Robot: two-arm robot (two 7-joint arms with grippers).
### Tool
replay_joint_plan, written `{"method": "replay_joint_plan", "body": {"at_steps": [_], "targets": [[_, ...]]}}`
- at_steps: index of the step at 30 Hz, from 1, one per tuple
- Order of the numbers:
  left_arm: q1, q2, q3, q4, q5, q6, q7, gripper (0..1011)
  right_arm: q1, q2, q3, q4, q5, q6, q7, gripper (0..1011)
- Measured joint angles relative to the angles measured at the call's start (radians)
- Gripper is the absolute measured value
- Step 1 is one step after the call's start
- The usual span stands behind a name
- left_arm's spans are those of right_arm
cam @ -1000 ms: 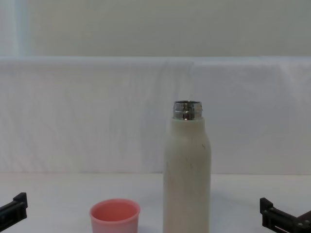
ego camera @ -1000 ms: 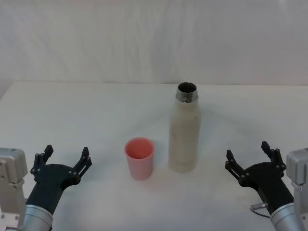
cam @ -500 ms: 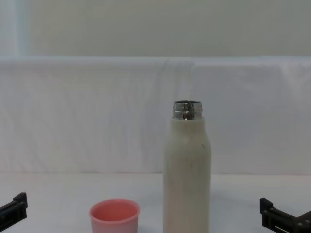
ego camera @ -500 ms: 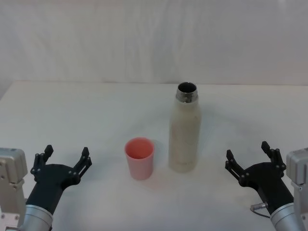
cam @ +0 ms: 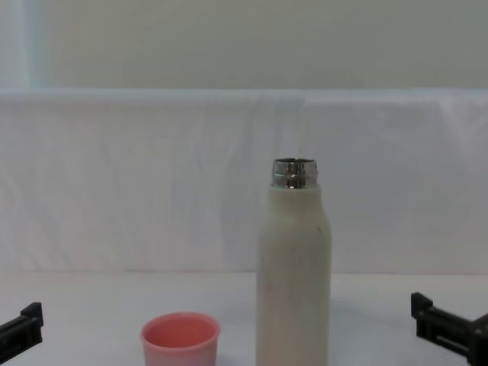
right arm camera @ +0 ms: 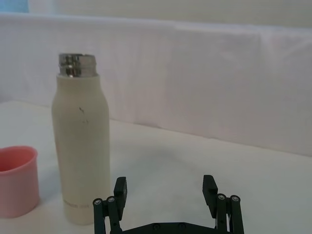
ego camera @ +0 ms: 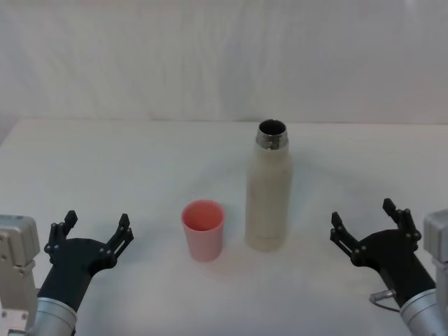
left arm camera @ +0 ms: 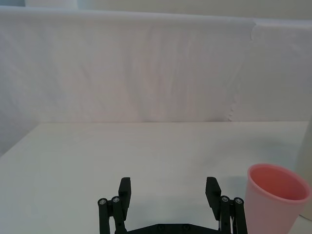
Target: Grasp the thermos with one hand and pour water into the cup lid.
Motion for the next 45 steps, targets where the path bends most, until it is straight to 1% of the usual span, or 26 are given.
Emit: {"method": "replay_joint_plan", "body": {"at_steps": [3, 6, 10, 11, 12, 13, 14, 16, 19, 23, 27, 32, 33, 35, 36, 40, 45], "targets": [[0.0, 0.0, 0.0, 0.0, 0.0, 0.0, 0.0, 1001, -0.01, 0.011, 0.014, -0.033, 0.014, 0.021, 0.034, 1000], [0.0, 0.0, 0.0, 0.0, 0.0, 0.0, 0.0, 1001, -0.02, 0.034, 0.032, -0.068, 0.048, 0.058, 0.098, 1000], [0.0, 0.0, 0.0, 0.0, 0.0, 0.0, 0.0, 1001, -0.024, 0.054, 0.048, -0.09, 0.08, 0.089, 0.15, 1000], [0.0, 0.0, 0.0, 0.0, 0.0, 0.0, 0.0, 1001, -0.025, 0.066, 0.056, -0.098, 0.098, 0.104, 0.179, 1000], [0.0, 0.0, 0.0, 0.0, 0.0, 0.0, 0.0, 1001, -0.025, 0.07, 0.058, -0.101, 0.105, 0.11, 0.19, 1000], [0.0, 0.0, 0.0, 0.0, 0.0, 0.0, 0.0, 1001, -0.023, 0.083, 0.065, -0.105, 0.124, 0.123, 0.214, 999], [0.0, 0.0, 0.0, 0.0, 0.0, 0.0, 0.0, 1001, -0.023, 0.083, 0.065, -0.105, 0.124, 0.123, 0.214, 1000], [0.0, 0.0, 0.0, 0.0, 0.0, 0.0, 0.0, 1001, -0.015, 0.107, 0.073, -0.107, 0.161, 0.147, 0.256, 1000], [0.0, 0.0, 0.0, 0.0, 0.0, 0.0, 0.0, 1001, -0.004, 0.124, 0.073, -0.105, 0.182, 0.158, 0.28, 1000], [0.0, 0.0, 0.0, 0.0, 0.0, 0.0, 0.0, 1001, 0.025, 0.145, 0.056, -0.084, 0.205, 0.169, 0.308, 1000], [0.0, 0.0, 0.0, 0.0, 0.0, 0.0, 0.0, 1001, 0.06, 0.15, 0.029, -0.055, 0.214, 0.175, 0.317, 1000], [0.0, 0.0, 0.0, 0.0, 0.0, 0.0, 0.0, 1001, 0.106, 0.146, -0.007, -0.014, 0.219, 0.174, 0.318, 1000], [0.0, 0.0, 0.0, 0.0, 0.0, 0.0, 0.0, 1001, 0.106, 0.146, -0.007, -0.014, 0.219, 0.174, 0.318, 999], [0.0, 0.0, 0.0, 0.0, 0.0, 0.0, 0.0, 1001, 0.132, 0.142, -0.027, 0.005, 0.222, 0.173, 0.32, 999], [0.0, 0.0, 0.0, 0.0, 0.0, 0.0, 0.0, 1001, 0.132, 0.142, -0.027, 0.005, 0.222, 0.173, 0.32, 1000], [0.0, 0.0, 0.0, 0.0, 0.0, 0.0, 0.0, 1001, 0.166, 0.134, -0.055, 0.032, 0.224, 0.172, 0.321, 999], [0.0, 0.0, 0.0, 0.0, 0.0, 0.0, 0.0, 1001, 0.199, 0.123, -0.077, 0.056, 0.226, 0.174, 0.316, 999]]}}
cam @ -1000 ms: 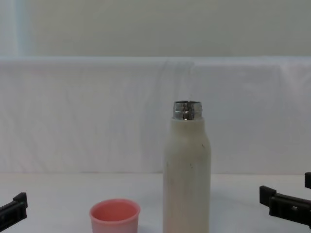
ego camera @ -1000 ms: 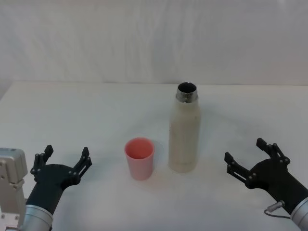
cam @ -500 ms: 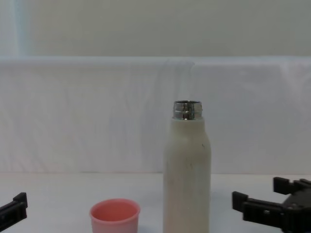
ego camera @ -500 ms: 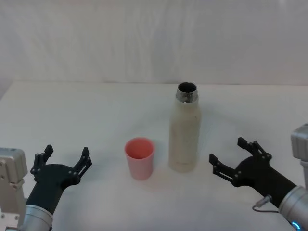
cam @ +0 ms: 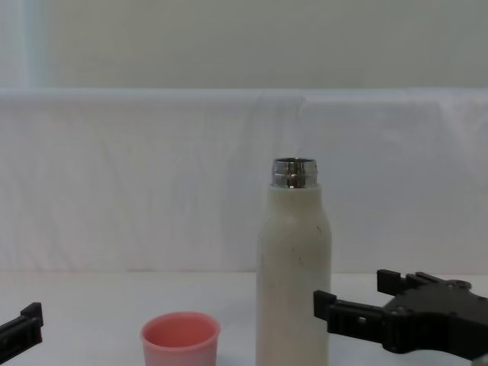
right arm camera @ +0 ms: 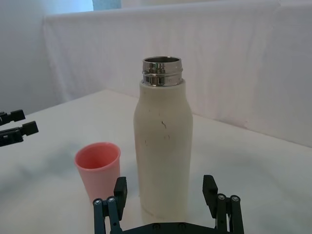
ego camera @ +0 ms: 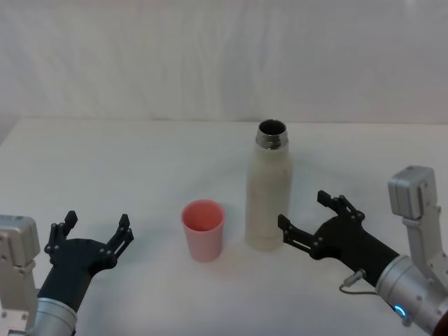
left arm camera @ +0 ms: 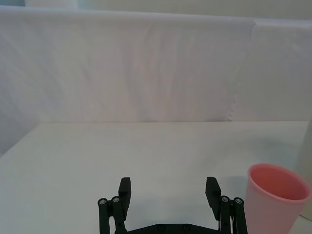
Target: Grasp the thermos with one hand and pour water into the cup lid.
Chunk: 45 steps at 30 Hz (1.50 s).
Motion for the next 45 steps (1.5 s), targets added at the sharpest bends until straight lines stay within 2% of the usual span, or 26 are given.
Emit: {"method": "replay_joint_plan", "body": {"at_steps": [19, 45], "targets": [[0.0, 0.0, 0.0, 0.0, 0.0, 0.0, 0.0, 1001, 0.093, -0.037, -0.032, 0.078, 0.024, 0.029, -0.023, 1000], [0.0, 0.0, 0.0, 0.0, 0.0, 0.0, 0.0, 1001, 0.155, -0.058, -0.068, 0.128, 0.025, 0.046, -0.036, 1000]]}}
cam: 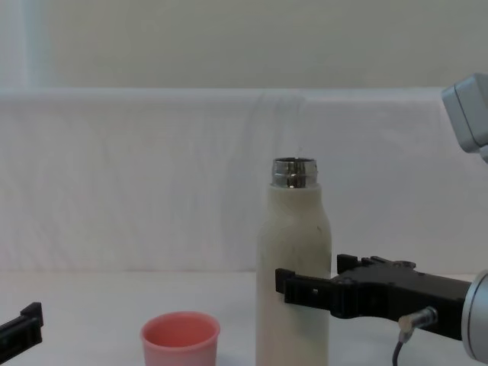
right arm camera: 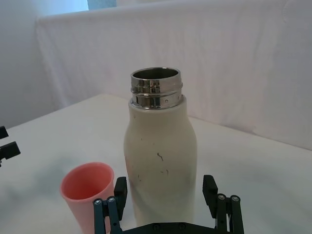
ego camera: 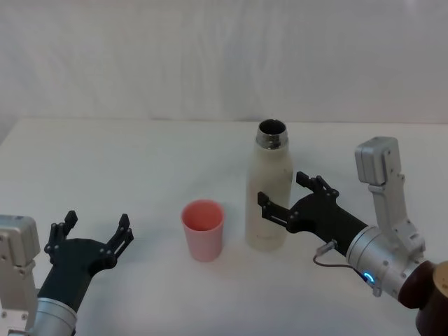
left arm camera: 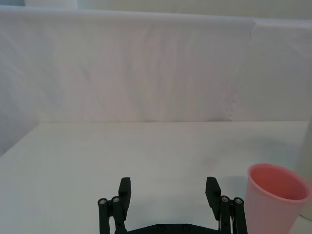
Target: Grasp the thermos with one hand and pour water into the cup lid.
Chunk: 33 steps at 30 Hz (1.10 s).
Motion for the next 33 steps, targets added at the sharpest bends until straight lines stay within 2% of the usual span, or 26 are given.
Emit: {"method": "replay_joint_plan", "body": {"at_steps": [33], "targets": [[0.0, 0.0, 0.0, 0.0, 0.0, 0.0, 0.0, 1001, 0.056, -0.037, -0.017, 0.061, -0.013, -0.002, -0.005, 999]]}}
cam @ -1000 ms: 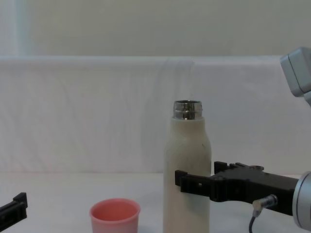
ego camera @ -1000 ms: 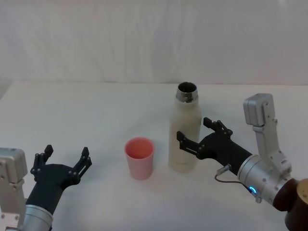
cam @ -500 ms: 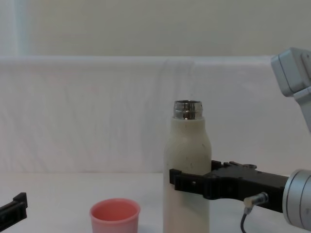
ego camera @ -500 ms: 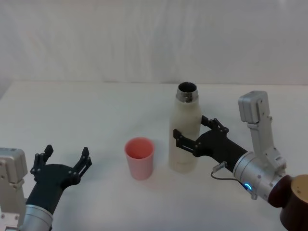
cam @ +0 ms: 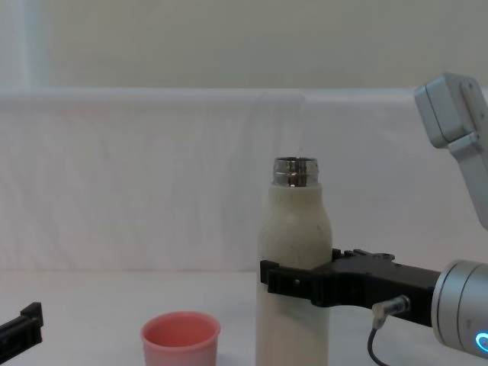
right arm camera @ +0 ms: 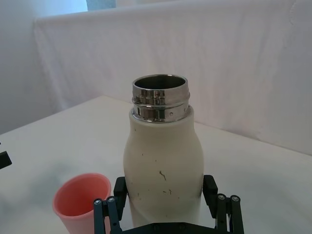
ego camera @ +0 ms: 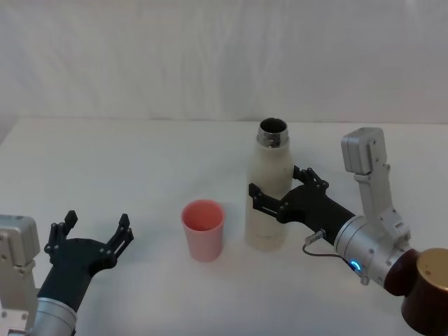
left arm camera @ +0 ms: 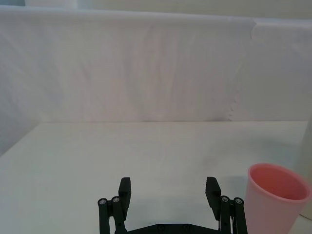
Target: Grasp the thermos with one hand and pour water into the cup lid.
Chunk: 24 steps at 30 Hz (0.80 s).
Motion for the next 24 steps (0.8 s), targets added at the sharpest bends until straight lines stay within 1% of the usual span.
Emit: {"method": "replay_joint_plan", "body": {"at_steps": [24], "targets": [[0.0, 0.0, 0.0, 0.0, 0.0, 0.0, 0.0, 1001, 0.019, -0.023, -0.007, 0.033, -0.002, -0.008, -0.001, 1000]]}}
